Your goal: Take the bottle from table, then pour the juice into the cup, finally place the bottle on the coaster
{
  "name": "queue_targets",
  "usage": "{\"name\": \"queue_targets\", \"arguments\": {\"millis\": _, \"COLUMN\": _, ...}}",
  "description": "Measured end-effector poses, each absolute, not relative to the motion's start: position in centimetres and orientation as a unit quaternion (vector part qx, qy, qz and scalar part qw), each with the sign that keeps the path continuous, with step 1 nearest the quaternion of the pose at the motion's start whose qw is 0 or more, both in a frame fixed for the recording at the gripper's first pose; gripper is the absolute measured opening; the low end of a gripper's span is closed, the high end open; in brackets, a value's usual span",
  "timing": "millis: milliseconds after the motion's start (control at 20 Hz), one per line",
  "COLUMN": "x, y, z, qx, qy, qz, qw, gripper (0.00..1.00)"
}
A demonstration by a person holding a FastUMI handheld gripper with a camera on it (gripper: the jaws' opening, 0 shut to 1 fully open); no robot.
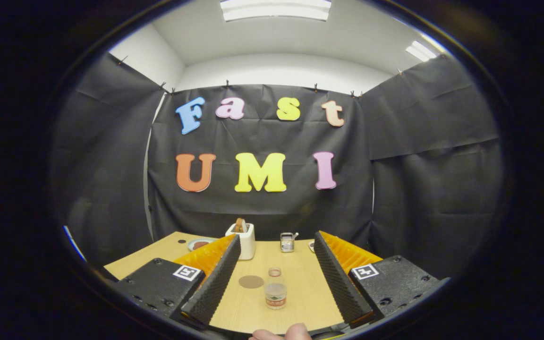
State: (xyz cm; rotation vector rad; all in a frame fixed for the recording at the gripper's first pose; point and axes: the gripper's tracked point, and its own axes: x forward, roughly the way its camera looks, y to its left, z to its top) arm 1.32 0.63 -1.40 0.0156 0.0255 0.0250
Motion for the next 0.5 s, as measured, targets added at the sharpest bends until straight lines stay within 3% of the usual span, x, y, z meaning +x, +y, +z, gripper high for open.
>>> {"name": "queue_targets", "arguments": {"millis": 500, "x": 2.08, "y": 0.67, "z": -2.55, "qx": 0.009, "qy": 0.024, "qz": 0.016, "qw": 1.0, "gripper": 1.0}}
